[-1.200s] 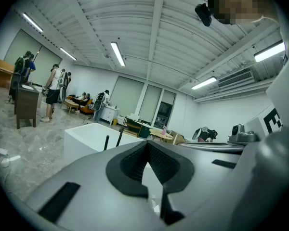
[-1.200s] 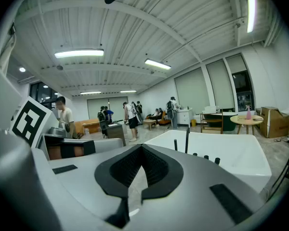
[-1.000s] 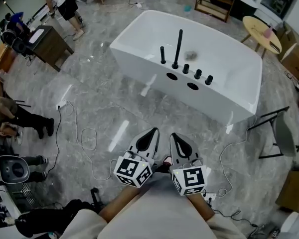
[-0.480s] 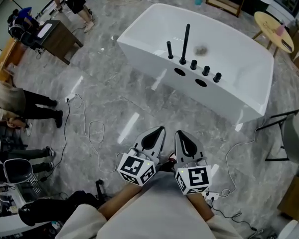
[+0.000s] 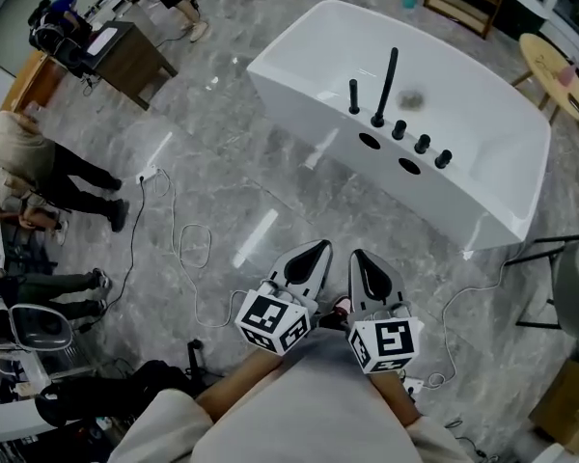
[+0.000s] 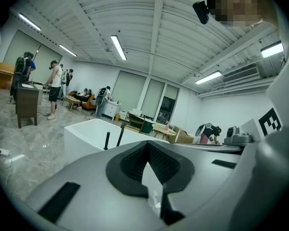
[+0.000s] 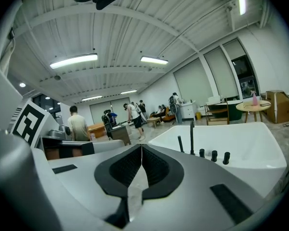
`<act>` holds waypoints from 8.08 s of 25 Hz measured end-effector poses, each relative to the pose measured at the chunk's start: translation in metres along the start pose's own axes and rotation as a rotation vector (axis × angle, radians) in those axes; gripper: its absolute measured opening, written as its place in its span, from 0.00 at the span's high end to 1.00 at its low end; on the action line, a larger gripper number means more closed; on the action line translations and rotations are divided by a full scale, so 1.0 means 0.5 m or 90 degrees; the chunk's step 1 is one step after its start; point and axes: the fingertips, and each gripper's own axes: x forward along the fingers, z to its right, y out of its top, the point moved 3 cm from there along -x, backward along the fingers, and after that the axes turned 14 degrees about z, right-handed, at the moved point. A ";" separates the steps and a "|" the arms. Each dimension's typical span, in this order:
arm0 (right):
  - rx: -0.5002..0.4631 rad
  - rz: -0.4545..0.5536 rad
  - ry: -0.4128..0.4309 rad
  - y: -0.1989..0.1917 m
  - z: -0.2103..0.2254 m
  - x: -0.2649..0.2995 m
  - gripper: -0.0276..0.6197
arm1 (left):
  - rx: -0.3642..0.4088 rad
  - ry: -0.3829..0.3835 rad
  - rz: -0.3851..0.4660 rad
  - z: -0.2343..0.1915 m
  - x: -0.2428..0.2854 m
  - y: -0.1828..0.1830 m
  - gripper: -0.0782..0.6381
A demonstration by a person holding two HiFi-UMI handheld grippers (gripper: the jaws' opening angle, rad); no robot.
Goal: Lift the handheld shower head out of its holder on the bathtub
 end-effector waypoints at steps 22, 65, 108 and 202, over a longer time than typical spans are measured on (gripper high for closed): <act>-0.066 -0.029 0.024 0.006 -0.097 0.355 0.93 | -0.012 -0.057 0.047 -0.316 0.116 0.133 0.88; -0.027 0.010 -0.082 0.061 0.215 0.719 0.93 | -0.043 -0.182 -0.003 -0.475 0.557 0.134 0.88; -0.005 -0.095 -0.104 -0.106 0.429 0.922 0.89 | 0.008 -0.168 -0.047 -0.585 0.814 0.018 0.88; -0.062 -0.365 -0.278 -0.614 0.688 1.067 0.73 | -0.076 -0.144 -0.189 -0.796 0.858 -0.147 0.88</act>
